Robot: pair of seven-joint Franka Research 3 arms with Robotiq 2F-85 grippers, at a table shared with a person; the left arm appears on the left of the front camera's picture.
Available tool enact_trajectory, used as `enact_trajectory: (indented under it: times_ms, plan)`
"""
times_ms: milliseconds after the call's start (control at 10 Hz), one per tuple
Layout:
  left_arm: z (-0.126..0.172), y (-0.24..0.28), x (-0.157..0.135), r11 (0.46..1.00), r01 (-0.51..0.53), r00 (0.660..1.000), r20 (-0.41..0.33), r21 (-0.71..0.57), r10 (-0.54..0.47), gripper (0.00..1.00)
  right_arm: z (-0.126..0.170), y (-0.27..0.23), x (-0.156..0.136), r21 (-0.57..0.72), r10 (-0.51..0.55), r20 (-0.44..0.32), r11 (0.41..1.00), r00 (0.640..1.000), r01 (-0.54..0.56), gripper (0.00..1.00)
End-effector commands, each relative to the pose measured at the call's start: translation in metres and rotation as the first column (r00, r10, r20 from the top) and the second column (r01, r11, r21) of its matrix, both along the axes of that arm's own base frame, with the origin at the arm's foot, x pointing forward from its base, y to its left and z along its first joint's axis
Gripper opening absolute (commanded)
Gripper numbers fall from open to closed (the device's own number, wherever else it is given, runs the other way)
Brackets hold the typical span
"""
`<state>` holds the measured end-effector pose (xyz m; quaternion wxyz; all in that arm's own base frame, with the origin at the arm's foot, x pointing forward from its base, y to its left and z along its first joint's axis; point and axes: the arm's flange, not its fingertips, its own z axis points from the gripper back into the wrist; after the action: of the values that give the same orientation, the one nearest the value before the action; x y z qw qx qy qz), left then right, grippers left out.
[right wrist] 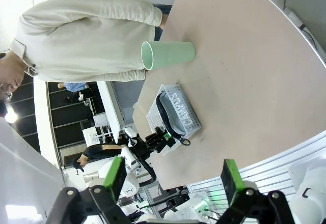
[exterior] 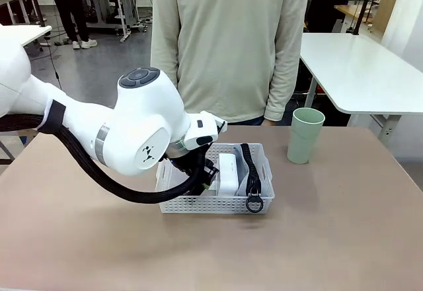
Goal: Efficiently arrange items inside the basket to fit them all.
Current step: Pick up the Stapler and place it inside the Organizing basket.
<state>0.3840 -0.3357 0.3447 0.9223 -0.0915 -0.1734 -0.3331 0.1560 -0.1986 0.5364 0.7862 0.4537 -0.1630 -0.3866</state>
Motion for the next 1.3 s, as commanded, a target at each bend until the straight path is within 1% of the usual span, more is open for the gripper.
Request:
enact_trajectory:
  times_ms: [0,200,400,500,600,700,900,1200]
  plan:
    - [-0.002,0.006,0.000,1.000,0.019,1.000,0.016,0.001,-0.019,0.37,-0.002,0.001,-0.002,-0.001,0.011,0.018,1.000,1.000,-0.011,1.00]
    - [-0.002,0.008,0.003,1.000,0.006,1.000,0.022,0.018,-0.007,0.37,-0.002,0.001,-0.002,-0.001,0.011,0.018,1.000,1.000,-0.011,1.00]
    - [-0.004,0.009,0.003,1.000,0.006,1.000,0.011,0.028,-0.006,0.37,-0.002,0.001,-0.002,-0.001,0.011,0.018,1.000,1.000,-0.011,1.00]
    - [-0.006,0.010,0.005,0.999,0.003,1.000,-0.006,0.034,-0.002,0.65,-0.002,0.001,-0.002,-0.001,0.011,0.018,1.000,1.000,-0.011,1.00]
    - [-0.006,0.012,0.006,0.999,0.004,1.000,-0.001,0.037,-0.004,0.93,-0.002,0.001,-0.002,-0.001,0.011,0.018,1.000,1.000,-0.011,1.00]
    - [-0.005,0.012,0.007,0.999,0.001,1.000,0.003,0.038,-0.001,1.00,-0.002,0.001,-0.002,-0.001,0.011,0.018,1.000,1.000,-0.011,1.00]
    - [-0.001,0.013,0.009,1.000,0.003,1.000,0.017,0.030,-0.004,1.00,-0.002,0.001,-0.002,-0.001,0.011,0.018,1.000,1.000,-0.011,1.00]
    - [0.016,0.019,0.009,1.000,-0.004,0.999,0.036,0.002,0.004,1.00,-0.002,0.001,-0.002,-0.001,0.011,0.018,1.000,1.000,-0.011,1.00]
